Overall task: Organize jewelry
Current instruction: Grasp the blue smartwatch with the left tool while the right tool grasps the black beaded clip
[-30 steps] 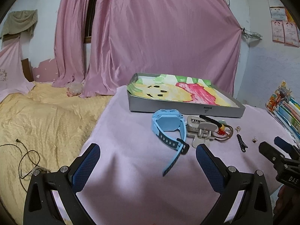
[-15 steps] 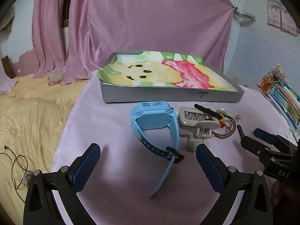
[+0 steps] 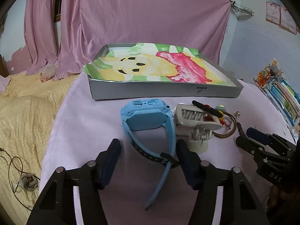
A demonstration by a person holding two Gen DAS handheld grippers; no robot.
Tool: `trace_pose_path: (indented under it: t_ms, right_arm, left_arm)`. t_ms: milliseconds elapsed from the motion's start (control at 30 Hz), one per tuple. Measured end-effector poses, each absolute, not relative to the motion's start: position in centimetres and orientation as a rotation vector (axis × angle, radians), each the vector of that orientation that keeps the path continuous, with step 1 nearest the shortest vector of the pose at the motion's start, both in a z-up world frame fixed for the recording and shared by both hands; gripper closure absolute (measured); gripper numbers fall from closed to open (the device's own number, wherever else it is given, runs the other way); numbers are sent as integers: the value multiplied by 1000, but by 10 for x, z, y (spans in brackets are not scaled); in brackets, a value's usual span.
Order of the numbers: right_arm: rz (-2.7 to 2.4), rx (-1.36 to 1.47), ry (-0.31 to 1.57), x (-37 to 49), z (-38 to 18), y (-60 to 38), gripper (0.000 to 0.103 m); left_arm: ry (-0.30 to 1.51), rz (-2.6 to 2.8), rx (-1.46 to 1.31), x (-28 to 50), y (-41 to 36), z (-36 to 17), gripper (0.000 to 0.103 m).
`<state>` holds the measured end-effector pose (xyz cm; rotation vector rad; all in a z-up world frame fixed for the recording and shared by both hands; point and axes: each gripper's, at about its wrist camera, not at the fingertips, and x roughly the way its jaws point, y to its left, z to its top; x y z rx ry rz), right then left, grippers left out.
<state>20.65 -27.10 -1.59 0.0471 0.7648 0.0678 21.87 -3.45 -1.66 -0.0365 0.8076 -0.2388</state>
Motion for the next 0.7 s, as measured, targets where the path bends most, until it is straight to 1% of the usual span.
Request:
trace_pose_path:
  t_ms: [67,133,200,233,267,367,467,700]
  right_arm:
    - [59,38,763,207,-16,-271,76]
    - [58,42,763,206,-15,-272,80]
    - [59,47,763,204,-15,-273,87]
    - [59,50,762,202,-15,-274,89]
    - [64,58,759,201,-15,-275,89]
    - [76,84,752,200,-16,-277,90]
    - [89,109,746,198,-17,-280,90]
    - [112,142,711,191,-12,-282,90]
  left_arm:
    - [808,-244,-35,218,-35,-16,59]
    - [814,-248,-37,218,-35,-16,61]
    - [816,-247,-41,218,-35,-16,66]
    - [818,-244,-43,218,-34,-16,71]
    - [818,-243,-45,217,-34,-16,76]
    - [816,-239,-50,216,-33,-16,85]
    - [809,-238,-51,213,-33,-14,90]
    - [748,-255,-76,198,-29,-3,92]
